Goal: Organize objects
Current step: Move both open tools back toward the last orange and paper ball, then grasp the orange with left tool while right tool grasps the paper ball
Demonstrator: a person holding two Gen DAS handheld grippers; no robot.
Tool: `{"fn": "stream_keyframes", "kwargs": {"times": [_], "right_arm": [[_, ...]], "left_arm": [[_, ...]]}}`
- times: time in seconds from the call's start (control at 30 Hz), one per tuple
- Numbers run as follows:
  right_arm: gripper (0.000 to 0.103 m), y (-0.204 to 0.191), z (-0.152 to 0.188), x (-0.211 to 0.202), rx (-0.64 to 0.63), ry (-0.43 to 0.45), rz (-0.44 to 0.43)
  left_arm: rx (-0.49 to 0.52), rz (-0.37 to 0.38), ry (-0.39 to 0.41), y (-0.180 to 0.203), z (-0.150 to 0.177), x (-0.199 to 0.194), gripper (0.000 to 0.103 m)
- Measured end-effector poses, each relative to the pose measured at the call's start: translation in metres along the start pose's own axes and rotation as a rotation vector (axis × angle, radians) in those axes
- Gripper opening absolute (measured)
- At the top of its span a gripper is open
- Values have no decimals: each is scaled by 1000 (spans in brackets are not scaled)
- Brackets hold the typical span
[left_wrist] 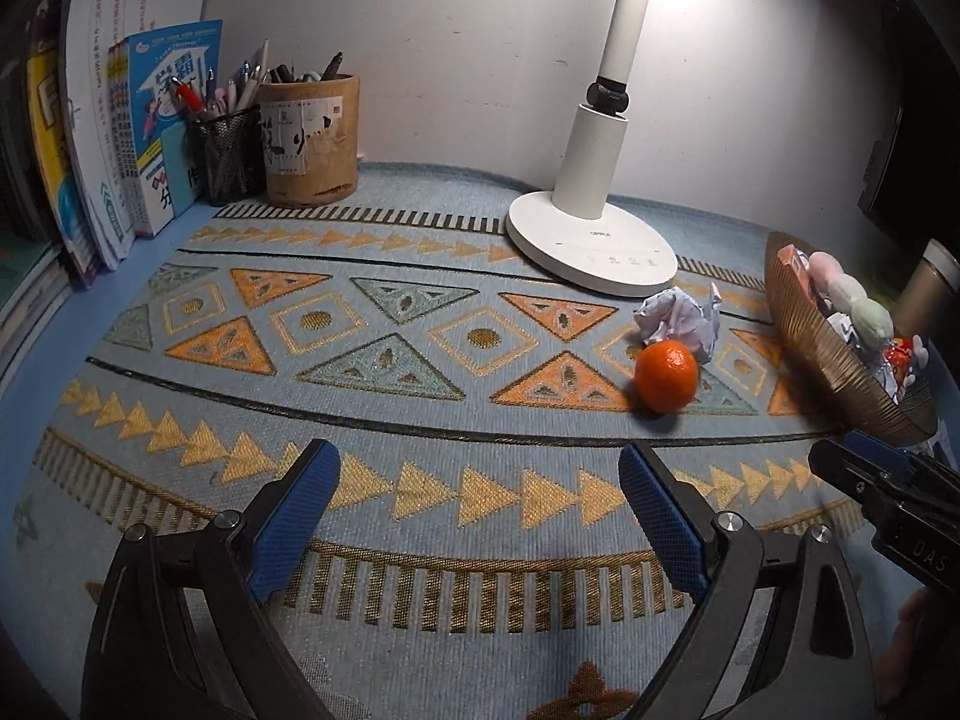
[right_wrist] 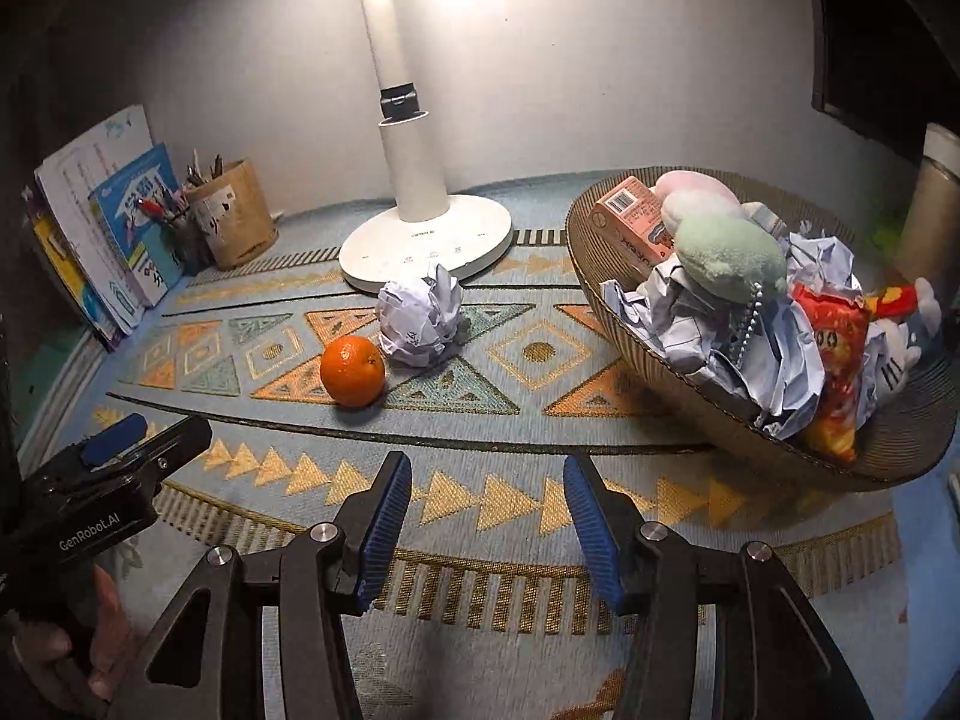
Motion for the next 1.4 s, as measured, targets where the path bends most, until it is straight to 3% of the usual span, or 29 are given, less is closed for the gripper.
{"fn": "stream_keyframes", "kwargs": {"times": [0.23, 0.33, 0.97, 1.07, 1.2, 1.27, 1.4], "right_arm": [[51, 10, 9, 19, 40, -21, 25], [59, 11, 9, 16, 36, -10, 35], [60, 9, 9, 18, 34, -16, 21], [60, 7, 5, 22, 61, -41, -31], [59, -4, -21, 26, 146, -47, -137], [60, -12, -38, 32, 171, -47, -176], [59, -22, -59, 58, 180, -77, -180]], "left_arm": [[20, -53, 8, 1, 3, 1, 94], [67, -92, 22, 8, 4, 0, 94], [73, -67, 20, 12, 4, 0, 94], [117, -19, 4, 22, 6, 0, 94], [163, 152, -72, 47, 7, 6, 94], [171, 212, -73, 57, 2, 8, 94], [227, 227, -101, 73, -7, 24, 93]]}}
Point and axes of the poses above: each gripper's, at about its wrist camera, not at the fingertips, and x roughly the way its jaws point, y to its right, z to its underside, the point moved 8 cm from there along x, roughly the way its jaws point, and after that the axes turned 2 degrees about -z, right-handed, at the moved point
